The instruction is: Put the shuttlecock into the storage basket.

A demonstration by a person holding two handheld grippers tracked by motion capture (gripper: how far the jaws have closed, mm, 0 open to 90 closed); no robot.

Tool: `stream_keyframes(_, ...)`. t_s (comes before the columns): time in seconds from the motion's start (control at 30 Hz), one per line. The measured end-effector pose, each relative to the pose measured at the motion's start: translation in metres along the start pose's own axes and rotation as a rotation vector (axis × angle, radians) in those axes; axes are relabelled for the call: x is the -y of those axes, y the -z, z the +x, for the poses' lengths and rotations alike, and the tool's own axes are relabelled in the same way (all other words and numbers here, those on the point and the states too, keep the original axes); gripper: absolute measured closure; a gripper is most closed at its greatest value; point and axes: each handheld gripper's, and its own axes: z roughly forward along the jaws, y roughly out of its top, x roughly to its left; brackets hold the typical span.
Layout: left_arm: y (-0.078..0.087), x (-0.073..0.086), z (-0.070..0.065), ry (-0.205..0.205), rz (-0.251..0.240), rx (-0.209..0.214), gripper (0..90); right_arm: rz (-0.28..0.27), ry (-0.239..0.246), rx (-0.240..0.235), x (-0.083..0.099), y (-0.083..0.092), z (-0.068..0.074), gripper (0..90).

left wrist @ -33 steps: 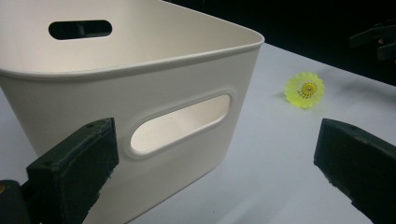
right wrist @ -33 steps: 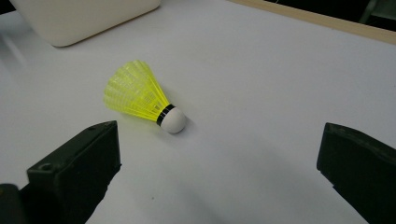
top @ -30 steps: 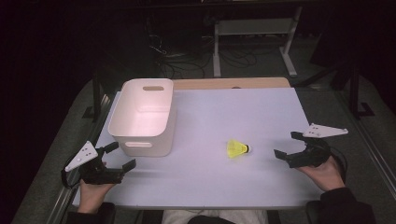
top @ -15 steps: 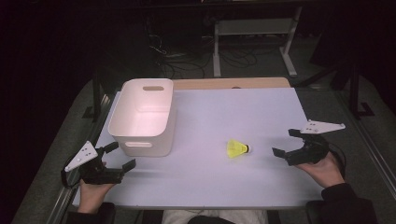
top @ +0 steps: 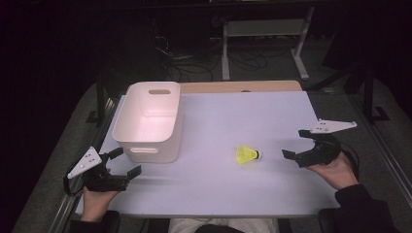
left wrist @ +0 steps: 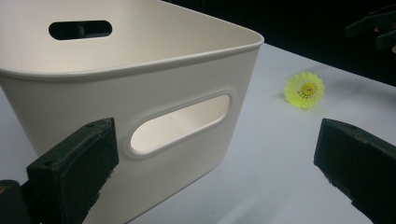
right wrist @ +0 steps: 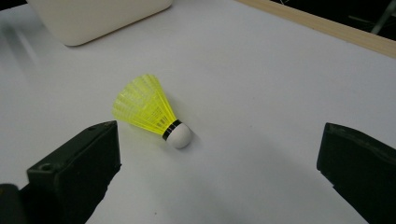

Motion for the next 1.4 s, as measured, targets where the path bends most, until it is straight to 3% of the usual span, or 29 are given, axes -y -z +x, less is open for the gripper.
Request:
stream_keyframes(0.63,0.000,0.000,0.000,-0.001,0.002,0.001,0.0,0.043,0.037,-0.031,-0.019,-0.007,-0.003,0.0)
stream_keyframes(1.4,0.000,0.000,0.000,-0.003,-0.001,-0.001,0.0,0.113,0.082,-0.069,-0.033,-0.032,-0.007,0.0)
